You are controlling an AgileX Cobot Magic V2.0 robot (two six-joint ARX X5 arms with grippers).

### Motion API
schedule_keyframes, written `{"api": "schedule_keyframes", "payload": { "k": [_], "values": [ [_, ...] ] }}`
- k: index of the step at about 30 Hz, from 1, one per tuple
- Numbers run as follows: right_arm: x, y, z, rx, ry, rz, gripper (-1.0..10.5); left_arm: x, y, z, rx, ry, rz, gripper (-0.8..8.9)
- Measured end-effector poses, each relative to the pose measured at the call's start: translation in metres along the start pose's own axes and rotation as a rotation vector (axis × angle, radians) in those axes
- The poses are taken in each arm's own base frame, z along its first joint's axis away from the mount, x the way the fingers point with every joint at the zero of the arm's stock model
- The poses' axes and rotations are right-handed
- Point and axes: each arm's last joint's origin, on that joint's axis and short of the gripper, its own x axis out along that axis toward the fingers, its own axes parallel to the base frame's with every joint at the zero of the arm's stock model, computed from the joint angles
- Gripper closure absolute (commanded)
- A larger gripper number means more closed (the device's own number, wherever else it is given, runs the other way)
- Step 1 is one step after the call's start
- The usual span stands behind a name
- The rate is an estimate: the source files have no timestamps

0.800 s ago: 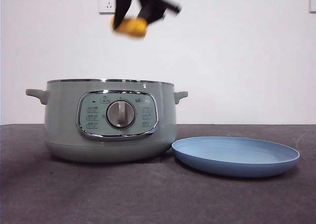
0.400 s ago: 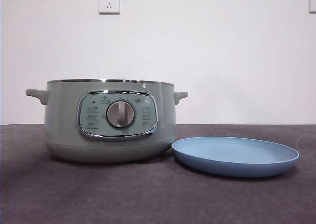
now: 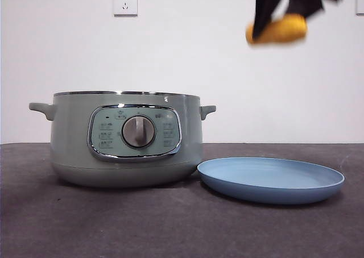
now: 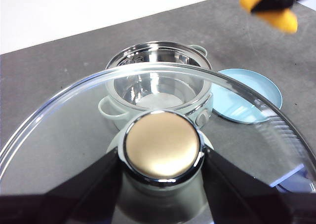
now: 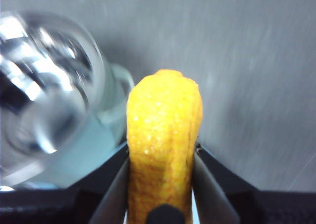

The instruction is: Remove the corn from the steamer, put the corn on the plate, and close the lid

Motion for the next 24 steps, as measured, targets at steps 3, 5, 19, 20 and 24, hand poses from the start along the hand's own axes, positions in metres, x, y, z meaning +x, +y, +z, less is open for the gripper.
{"api": "schedule_keyframes", "payload": {
  "k": [3, 5, 19, 20, 24],
  "values": [
    [0.026, -0.005, -0.029, 0.032, 0.039, 0.008, 9.6, 0.000, 0.000, 0.000, 0.000, 0.000, 0.000, 8.22],
    [0.043, -0.006, -0.050, 0.052, 0.060, 0.007, 9.6, 0.000, 0.000, 0.000, 0.000, 0.000, 0.000, 8.22],
    [0.116, -0.010, -0.112, 0.128, 0.082, 0.009, 9.6, 0.000, 0.000, 0.000, 0.000, 0.000, 0.000, 8.22],
    [0.120, -0.010, -0.114, 0.130, 0.092, 0.007, 9.6, 0.000, 0.000, 0.000, 0.000, 0.000, 0.000, 8.22],
    [0.136, -0.011, -0.125, 0.139, 0.141, -0.001, 9.6, 0.000, 0.000, 0.000, 0.000, 0.000, 0.000, 8.22]
  ]
}}
